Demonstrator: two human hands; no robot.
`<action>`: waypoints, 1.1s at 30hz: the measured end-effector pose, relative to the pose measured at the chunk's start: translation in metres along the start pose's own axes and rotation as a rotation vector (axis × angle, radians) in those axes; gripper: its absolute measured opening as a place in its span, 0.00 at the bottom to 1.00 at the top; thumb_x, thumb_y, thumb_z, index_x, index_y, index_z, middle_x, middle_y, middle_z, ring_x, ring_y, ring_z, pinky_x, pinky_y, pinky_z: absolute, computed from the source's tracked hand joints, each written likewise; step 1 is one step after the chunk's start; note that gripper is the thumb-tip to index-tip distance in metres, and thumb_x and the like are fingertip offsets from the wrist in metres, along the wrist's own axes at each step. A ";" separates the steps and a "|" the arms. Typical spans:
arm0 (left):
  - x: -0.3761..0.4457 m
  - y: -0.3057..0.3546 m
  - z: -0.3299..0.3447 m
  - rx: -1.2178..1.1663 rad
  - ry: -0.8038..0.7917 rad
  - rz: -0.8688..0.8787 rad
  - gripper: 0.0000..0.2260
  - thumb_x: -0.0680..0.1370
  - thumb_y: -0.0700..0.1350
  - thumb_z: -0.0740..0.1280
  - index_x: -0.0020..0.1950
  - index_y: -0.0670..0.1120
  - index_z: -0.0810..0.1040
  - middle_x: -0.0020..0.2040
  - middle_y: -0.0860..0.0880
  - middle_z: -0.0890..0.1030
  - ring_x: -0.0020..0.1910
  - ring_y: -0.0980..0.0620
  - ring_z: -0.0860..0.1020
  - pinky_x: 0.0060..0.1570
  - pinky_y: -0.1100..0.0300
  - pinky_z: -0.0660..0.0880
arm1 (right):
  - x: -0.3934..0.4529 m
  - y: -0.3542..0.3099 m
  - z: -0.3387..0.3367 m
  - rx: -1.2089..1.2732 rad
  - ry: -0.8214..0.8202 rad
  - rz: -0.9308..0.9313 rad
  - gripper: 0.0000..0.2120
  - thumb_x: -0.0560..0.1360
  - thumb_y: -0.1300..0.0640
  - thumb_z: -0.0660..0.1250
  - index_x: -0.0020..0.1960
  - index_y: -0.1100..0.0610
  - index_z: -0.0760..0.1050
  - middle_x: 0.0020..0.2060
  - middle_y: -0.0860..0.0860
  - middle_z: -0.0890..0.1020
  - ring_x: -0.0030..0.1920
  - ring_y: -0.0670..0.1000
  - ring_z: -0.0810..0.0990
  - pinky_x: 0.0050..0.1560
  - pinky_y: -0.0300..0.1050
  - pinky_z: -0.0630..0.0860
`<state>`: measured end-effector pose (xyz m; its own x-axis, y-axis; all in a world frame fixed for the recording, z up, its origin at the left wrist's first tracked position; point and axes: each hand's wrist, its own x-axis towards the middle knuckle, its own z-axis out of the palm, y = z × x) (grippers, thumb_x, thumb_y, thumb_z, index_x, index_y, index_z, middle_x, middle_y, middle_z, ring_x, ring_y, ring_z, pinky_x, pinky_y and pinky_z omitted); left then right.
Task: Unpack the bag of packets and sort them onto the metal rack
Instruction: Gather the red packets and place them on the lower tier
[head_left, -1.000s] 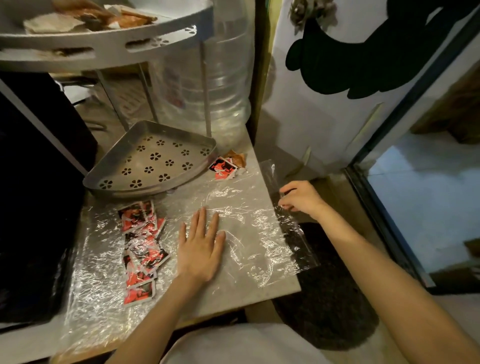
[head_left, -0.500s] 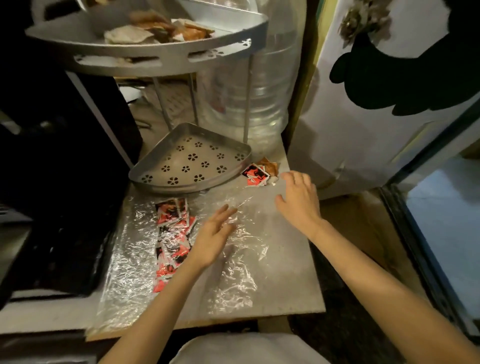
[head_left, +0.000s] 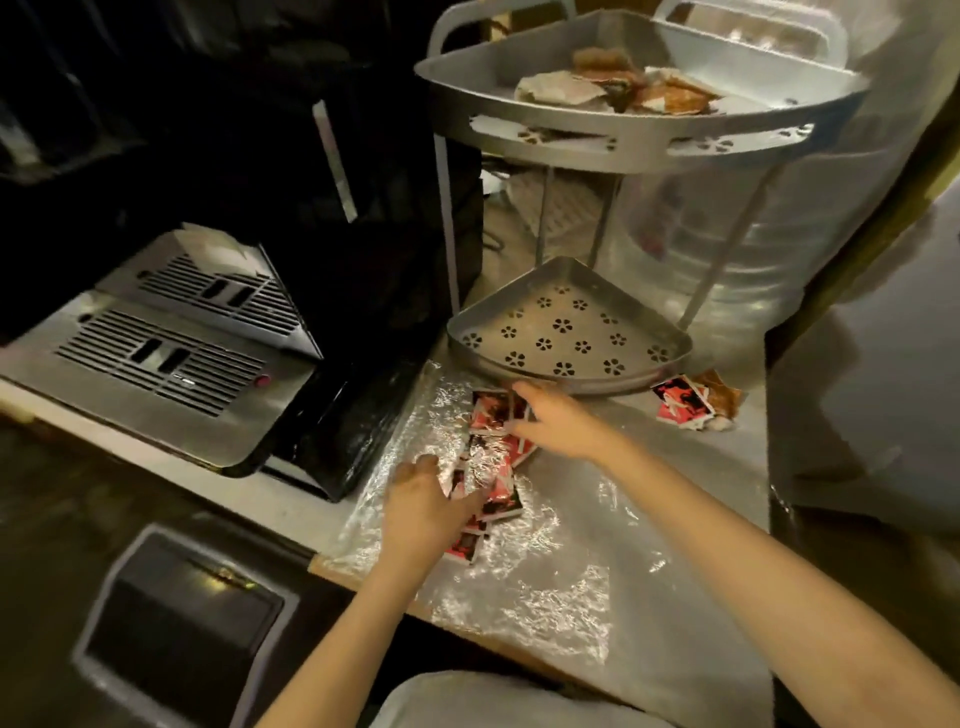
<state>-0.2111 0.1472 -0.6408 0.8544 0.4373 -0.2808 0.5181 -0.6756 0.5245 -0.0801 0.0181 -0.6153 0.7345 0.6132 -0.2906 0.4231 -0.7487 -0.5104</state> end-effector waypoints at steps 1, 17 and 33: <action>-0.001 0.000 0.002 0.017 -0.008 0.006 0.30 0.68 0.61 0.68 0.60 0.41 0.70 0.56 0.41 0.75 0.54 0.44 0.75 0.51 0.52 0.75 | 0.004 -0.002 0.002 -0.019 -0.009 0.008 0.20 0.76 0.53 0.64 0.63 0.62 0.67 0.56 0.58 0.76 0.50 0.51 0.75 0.42 0.38 0.72; 0.003 0.013 0.010 0.032 -0.037 0.039 0.21 0.69 0.52 0.72 0.52 0.41 0.68 0.46 0.47 0.73 0.41 0.50 0.74 0.33 0.64 0.69 | 0.019 -0.001 0.003 0.027 -0.106 0.149 0.34 0.62 0.52 0.76 0.63 0.60 0.67 0.60 0.57 0.73 0.60 0.57 0.72 0.61 0.51 0.72; 0.027 0.031 -0.045 -0.584 -0.569 0.088 0.24 0.68 0.41 0.74 0.59 0.52 0.67 0.49 0.46 0.81 0.40 0.49 0.82 0.39 0.58 0.79 | -0.025 0.010 -0.072 0.632 -0.314 0.217 0.22 0.68 0.54 0.72 0.60 0.54 0.70 0.58 0.51 0.79 0.59 0.54 0.77 0.65 0.53 0.70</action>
<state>-0.1735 0.1654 -0.5958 0.8619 -0.0772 -0.5011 0.4779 -0.2067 0.8538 -0.0556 -0.0228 -0.5547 0.5403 0.5819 -0.6079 -0.1707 -0.6315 -0.7563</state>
